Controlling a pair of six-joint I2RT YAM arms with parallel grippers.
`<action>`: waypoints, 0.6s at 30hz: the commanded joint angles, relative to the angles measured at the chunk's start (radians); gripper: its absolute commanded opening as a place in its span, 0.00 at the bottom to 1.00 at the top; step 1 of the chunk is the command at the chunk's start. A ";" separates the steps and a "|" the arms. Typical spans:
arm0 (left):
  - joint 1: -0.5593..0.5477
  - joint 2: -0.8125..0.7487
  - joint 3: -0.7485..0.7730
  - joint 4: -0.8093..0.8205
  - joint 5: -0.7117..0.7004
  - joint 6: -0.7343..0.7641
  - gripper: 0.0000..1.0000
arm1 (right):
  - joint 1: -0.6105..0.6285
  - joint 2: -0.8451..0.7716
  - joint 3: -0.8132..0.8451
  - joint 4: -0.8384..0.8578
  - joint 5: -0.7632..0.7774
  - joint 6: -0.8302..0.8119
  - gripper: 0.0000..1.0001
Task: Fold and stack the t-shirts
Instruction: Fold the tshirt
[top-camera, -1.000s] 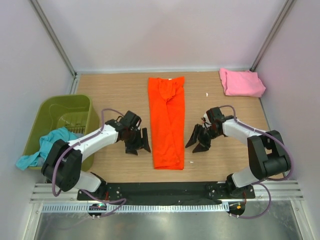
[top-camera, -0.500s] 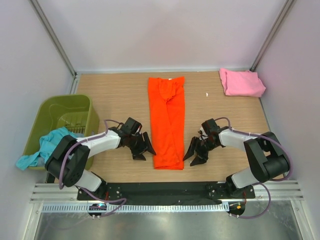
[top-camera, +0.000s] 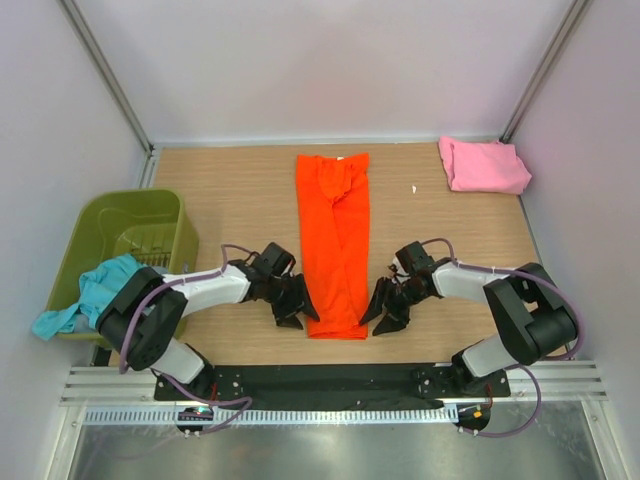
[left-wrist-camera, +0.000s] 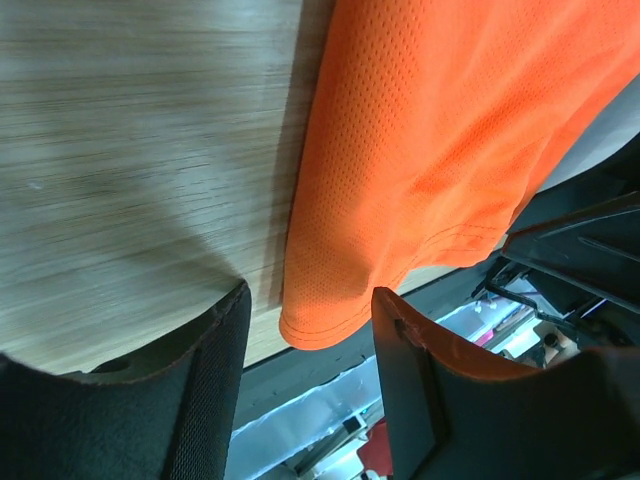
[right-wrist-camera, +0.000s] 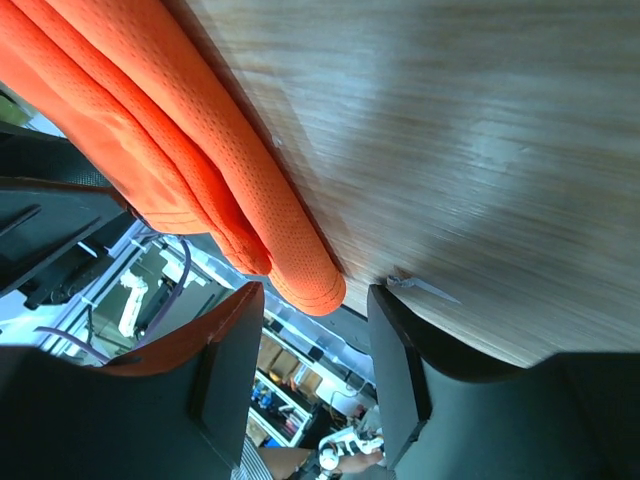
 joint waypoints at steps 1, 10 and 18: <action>-0.021 0.055 -0.022 -0.006 -0.037 -0.008 0.54 | 0.024 0.020 -0.007 0.022 0.019 0.005 0.51; -0.044 0.097 0.001 -0.003 -0.037 -0.014 0.29 | 0.039 0.036 -0.010 0.085 -0.015 0.017 0.14; -0.043 0.042 0.088 -0.033 -0.060 0.058 0.00 | -0.025 -0.063 0.028 0.050 -0.001 -0.052 0.01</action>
